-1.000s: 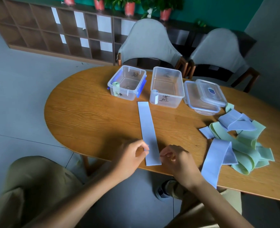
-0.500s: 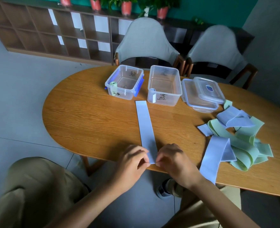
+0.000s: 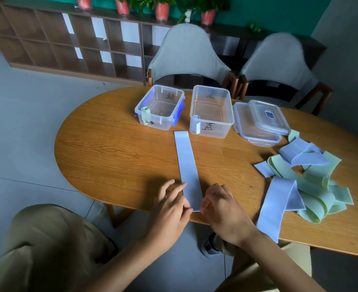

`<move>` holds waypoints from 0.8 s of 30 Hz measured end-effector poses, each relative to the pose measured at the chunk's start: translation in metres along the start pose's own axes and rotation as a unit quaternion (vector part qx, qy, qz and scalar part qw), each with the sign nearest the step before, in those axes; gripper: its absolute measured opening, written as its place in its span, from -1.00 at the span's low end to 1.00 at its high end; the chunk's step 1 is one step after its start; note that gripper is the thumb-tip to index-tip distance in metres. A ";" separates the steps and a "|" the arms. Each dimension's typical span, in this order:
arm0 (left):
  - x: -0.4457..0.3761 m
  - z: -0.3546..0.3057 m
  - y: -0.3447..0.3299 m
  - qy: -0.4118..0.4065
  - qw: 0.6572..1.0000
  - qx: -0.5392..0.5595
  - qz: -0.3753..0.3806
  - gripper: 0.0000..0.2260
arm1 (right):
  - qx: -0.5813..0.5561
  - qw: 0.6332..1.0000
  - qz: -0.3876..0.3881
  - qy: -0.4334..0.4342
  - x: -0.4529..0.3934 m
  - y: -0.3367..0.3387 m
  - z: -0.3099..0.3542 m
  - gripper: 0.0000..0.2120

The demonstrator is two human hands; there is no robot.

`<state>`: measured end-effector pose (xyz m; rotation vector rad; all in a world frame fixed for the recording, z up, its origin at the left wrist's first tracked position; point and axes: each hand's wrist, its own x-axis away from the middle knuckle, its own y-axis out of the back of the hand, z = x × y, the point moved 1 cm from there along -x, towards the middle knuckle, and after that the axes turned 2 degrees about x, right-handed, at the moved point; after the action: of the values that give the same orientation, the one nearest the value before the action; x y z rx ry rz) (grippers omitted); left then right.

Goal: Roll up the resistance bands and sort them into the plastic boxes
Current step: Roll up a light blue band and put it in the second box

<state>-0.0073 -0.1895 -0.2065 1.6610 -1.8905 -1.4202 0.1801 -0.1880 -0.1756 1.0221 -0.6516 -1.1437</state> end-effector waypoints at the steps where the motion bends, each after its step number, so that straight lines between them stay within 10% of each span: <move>1: -0.001 0.000 0.000 0.002 1.000 -0.008 -0.002 -0.86 | -0.003 1.000 -0.004 -0.005 0.000 -0.001 0.001 -0.89; 24: 0.006 -0.011 0.010 -0.122 0.986 -0.106 -0.034 -0.70 | 0.091 0.971 -0.179 0.132 0.021 -0.015 -0.004 -0.91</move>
<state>-0.0074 -0.2013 -0.1951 1.5232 -1.7386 -1.8564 0.1837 -0.2077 -0.1919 1.4649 -0.3706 -1.2430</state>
